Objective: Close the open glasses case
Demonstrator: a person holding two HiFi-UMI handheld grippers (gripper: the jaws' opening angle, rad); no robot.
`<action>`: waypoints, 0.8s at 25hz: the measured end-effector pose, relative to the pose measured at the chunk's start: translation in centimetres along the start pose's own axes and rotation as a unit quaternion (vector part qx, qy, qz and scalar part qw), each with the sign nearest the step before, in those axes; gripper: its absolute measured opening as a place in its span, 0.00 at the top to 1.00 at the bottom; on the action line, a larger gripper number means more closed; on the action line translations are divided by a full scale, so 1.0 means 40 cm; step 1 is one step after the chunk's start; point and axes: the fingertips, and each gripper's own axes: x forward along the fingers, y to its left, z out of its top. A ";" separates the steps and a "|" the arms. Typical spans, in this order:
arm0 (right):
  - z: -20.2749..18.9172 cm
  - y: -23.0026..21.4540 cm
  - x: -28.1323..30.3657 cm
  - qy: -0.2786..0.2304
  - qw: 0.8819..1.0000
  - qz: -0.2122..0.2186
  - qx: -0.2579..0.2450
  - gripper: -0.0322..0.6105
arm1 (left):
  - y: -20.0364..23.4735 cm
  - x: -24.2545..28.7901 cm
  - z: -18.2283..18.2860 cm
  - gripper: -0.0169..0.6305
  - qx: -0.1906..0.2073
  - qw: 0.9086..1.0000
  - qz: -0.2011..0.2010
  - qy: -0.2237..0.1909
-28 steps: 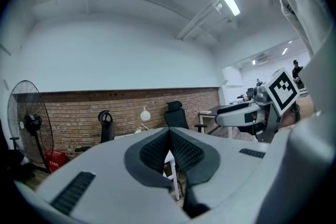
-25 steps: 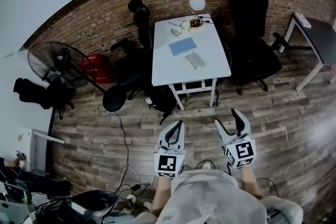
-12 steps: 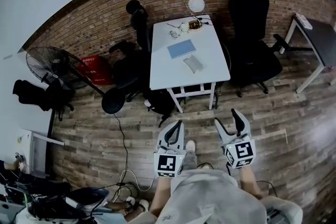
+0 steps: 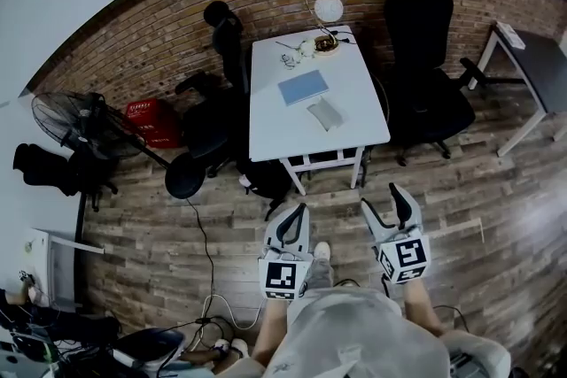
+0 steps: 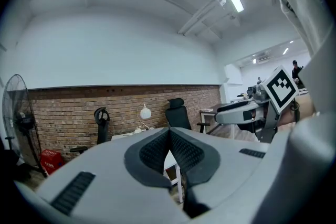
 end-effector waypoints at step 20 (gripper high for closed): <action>0.033 -0.001 0.282 0.019 0.999 -0.039 -0.004 0.49 | 0.234 0.199 -0.006 0.97 -0.004 0.999 -0.043 -0.005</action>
